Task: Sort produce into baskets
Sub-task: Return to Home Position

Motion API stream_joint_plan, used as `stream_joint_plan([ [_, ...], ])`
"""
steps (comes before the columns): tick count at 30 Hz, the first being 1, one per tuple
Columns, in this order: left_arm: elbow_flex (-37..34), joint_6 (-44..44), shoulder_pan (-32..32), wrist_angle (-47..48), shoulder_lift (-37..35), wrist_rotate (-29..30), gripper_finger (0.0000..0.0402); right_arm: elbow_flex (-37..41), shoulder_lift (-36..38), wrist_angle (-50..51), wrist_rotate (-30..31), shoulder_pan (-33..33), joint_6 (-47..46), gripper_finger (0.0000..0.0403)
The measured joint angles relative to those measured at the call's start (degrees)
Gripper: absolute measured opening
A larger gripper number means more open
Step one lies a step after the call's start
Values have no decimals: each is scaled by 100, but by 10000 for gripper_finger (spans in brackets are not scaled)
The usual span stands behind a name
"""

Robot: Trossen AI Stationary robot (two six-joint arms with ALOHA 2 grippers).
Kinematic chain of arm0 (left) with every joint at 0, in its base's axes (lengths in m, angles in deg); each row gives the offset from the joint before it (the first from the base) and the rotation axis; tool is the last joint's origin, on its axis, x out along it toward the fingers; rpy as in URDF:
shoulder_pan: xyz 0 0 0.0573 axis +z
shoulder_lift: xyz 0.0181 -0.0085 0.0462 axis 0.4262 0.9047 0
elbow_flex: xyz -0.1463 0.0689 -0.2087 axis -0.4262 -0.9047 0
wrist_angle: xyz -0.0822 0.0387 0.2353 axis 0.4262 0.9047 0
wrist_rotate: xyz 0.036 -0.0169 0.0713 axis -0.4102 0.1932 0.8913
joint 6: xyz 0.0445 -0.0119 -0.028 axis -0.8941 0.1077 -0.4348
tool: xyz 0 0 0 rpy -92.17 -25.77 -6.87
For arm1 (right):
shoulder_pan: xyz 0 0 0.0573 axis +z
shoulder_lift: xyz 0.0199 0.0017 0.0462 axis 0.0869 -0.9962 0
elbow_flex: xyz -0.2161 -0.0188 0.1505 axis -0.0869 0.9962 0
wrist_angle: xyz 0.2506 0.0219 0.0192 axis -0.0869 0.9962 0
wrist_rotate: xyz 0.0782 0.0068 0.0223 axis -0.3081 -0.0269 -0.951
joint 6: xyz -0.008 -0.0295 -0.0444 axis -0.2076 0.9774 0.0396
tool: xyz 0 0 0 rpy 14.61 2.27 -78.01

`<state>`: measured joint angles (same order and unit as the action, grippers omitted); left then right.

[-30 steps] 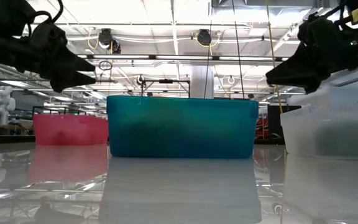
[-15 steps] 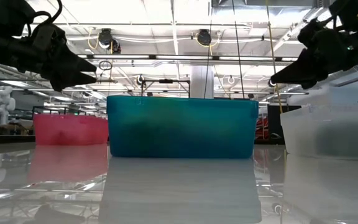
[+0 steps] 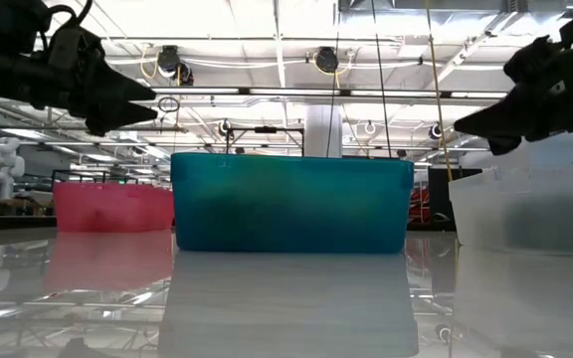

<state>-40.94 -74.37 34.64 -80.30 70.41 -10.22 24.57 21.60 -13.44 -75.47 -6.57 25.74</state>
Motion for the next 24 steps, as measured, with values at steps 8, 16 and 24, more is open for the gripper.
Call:
stream_joint_plan([
  [8,-2,443,-1,344,18,-2,274,-4,-23,264,-10,0,474,6],
  [16,-2,616,-5,360,20,140,274,-6,-88,274,-7,0,448,6],
  [24,-2,648,-5,358,20,153,274,-6,-88,282,-5,0,446,6],
])
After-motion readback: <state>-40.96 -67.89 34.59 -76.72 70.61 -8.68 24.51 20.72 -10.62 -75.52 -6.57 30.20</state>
